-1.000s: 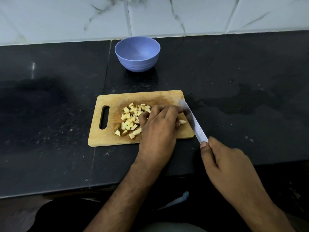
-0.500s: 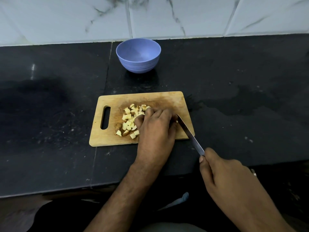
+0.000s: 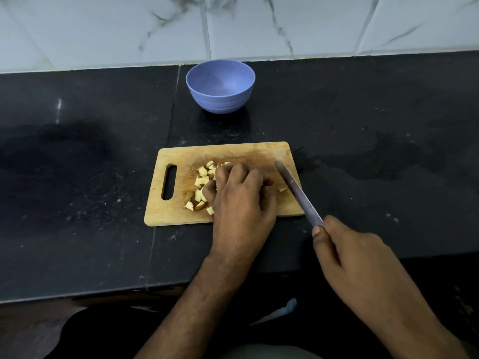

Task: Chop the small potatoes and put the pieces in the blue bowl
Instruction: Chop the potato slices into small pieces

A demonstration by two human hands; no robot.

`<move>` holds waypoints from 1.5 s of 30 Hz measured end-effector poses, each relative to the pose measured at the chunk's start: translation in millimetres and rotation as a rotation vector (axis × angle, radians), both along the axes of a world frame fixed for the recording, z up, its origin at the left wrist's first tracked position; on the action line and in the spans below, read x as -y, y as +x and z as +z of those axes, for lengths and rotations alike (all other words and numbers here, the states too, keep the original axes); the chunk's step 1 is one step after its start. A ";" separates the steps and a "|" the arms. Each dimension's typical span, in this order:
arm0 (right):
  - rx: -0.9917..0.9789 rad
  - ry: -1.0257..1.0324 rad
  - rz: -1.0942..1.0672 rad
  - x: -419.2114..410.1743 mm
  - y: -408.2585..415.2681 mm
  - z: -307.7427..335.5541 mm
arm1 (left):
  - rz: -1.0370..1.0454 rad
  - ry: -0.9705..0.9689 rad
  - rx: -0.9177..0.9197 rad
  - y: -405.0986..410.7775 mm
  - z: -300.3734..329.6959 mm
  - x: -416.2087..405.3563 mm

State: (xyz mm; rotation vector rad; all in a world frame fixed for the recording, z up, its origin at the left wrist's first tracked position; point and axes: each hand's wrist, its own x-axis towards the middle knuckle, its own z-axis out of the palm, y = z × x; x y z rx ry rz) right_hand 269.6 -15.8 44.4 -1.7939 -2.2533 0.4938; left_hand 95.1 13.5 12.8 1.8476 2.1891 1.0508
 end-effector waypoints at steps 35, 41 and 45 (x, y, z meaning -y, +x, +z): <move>0.119 0.137 0.003 -21.0 -40.2 -6.2 | 0.079 -0.076 0.129 -80.0 -3.4 20.2; 0.273 0.135 -0.031 -34.6 -49.5 -11.1 | 0.087 -0.228 -0.047 -68.3 -10.0 15.6; 0.325 0.131 -0.017 -45.4 -54.2 -10.1 | 0.113 -0.235 0.001 -59.5 -8.9 6.9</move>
